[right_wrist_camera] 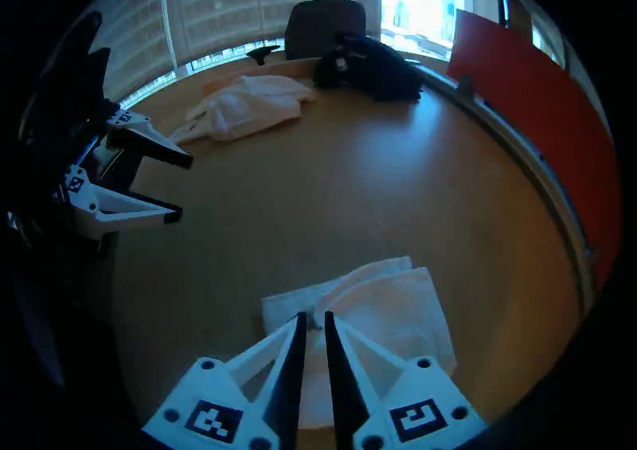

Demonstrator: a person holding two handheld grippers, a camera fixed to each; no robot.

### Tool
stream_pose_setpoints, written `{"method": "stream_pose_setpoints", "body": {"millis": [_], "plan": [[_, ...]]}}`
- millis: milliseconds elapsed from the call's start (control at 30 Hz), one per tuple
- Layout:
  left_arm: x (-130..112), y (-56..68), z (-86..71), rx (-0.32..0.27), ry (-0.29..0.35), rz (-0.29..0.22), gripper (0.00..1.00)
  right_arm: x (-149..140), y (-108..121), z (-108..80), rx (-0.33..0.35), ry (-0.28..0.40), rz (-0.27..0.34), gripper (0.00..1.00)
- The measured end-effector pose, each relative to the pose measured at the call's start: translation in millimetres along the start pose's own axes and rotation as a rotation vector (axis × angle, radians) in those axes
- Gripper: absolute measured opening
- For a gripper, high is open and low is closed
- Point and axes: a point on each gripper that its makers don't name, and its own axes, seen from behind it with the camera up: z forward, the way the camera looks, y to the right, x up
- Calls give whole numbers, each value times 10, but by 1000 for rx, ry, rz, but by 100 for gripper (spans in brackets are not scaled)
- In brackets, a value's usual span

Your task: Fold towel

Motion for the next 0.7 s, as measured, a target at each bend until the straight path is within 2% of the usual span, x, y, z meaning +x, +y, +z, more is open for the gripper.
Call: {"method": "stream_pose_setpoints", "body": {"millis": [100,133,267,400,467,700], "plan": [[9,8,-10,-1,10,-4,95,-8,20,-23,-1,5,6,53],[6,7,-12,0,11,-6,95,-13,27,-29,-3,6,8,59],[-8,0,-22,4,14,-10,95,-35,49,-52,-6,10,19,68],[-29,-18,-40,9,16,-8,95,-79,59,-84,-10,11,35,83],[-33,-28,-54,10,17,-6,95,-133,63,-105,-15,7,41,87],[-36,-75,-99,18,25,-4,95,-427,71,-189,-46,-18,72,87]]}}
